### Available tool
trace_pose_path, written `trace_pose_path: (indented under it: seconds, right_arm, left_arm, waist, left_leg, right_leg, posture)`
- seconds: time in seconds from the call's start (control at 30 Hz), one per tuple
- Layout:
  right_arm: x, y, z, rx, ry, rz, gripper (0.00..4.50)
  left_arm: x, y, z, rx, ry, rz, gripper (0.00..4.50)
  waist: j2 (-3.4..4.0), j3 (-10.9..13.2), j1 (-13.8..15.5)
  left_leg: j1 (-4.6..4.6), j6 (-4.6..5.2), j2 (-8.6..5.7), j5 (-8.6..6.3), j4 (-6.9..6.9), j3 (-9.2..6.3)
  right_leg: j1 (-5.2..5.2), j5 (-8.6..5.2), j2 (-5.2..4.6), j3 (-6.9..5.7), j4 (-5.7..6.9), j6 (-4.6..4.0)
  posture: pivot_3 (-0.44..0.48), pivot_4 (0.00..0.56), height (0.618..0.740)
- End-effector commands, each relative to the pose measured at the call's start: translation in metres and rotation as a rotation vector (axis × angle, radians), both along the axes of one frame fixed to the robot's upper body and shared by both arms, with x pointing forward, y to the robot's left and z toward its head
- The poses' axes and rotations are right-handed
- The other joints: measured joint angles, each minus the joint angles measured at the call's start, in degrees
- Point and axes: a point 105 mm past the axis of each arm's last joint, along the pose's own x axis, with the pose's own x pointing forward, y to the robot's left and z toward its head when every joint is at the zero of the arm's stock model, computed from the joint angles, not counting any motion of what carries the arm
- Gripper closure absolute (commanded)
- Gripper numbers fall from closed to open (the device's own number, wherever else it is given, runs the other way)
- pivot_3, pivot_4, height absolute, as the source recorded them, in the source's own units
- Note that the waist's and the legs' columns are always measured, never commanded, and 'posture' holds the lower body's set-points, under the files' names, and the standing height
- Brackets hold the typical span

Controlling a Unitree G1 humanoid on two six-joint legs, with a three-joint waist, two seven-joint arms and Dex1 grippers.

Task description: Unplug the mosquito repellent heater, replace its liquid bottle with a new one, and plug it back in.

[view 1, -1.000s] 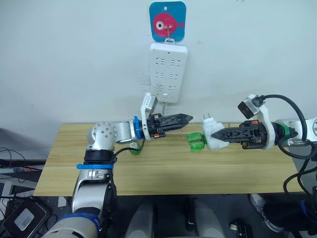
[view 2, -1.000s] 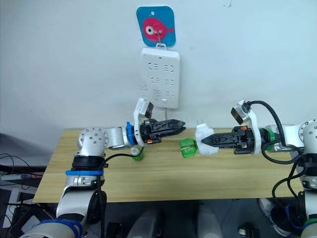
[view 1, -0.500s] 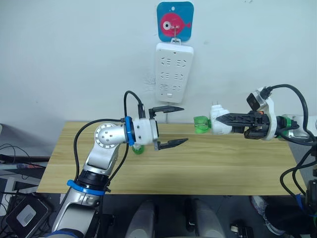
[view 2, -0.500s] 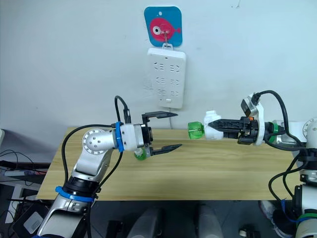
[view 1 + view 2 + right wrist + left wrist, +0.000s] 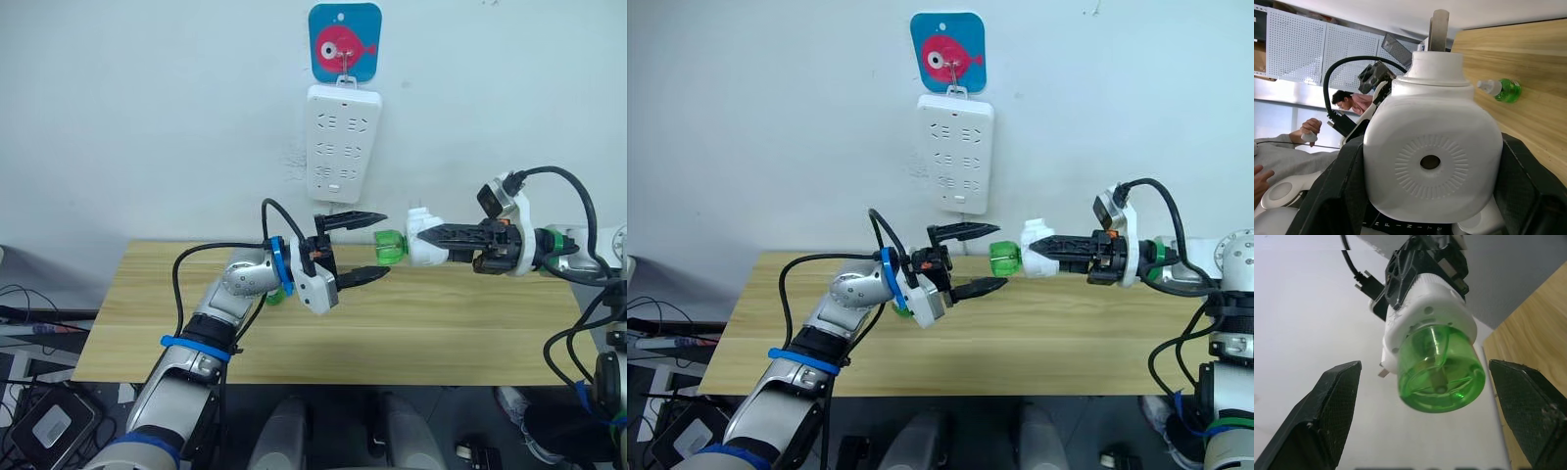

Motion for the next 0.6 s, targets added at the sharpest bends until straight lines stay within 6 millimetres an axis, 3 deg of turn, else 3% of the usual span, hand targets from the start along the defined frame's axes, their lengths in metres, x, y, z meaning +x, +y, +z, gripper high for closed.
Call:
trace_pose_path:
  seconds: [0.03, 0.3, 0.6]
  right_arm:
    - [-0.005, 0.003, 0.017, 0.039, -0.059, 0.035, 1.5]
    - [-0.012, 0.004, 0.015, 0.039, -0.053, 0.065, 1.5]
    - [-0.016, 0.006, 0.013, 0.023, -0.053, 0.085, 1.5]
  left_arm:
    - [-0.004, -0.002, 0.006, -0.015, -0.038, -0.027, 0.03]
    - [0.004, -0.002, 0.004, -0.007, -0.018, -0.009, 2.21]
    - [0.002, -0.005, 0.01, -0.026, -0.019, -0.035, 2.28]
  waist:
    - [0.0, 0.0, 0.0]
    - [0.0, 0.0, 0.0]
    - [0.0, 0.0, -0.1]
  left_leg:
    - [0.0, 0.0, 0.0, 0.0, 0.0, 0.0]
    - [0.0, 0.0, -0.01, 0.0, 0.01, -0.01]
    - [0.0, 0.0, 0.0, 0.0, 0.01, -0.02]
  right_leg:
    - [0.0, 0.0, 0.0, 0.01, 0.0, 0.0]
    - [0.01, 0.0, 0.01, 0.0, 0.0, 0.0]
    - [0.01, 0.0, 0.02, -0.01, 0.0, 0.0]
  posture:
    - [0.023, 0.223, 0.74]
    - [0.013, 0.225, 0.74]
    - [0.019, 0.231, 0.74]
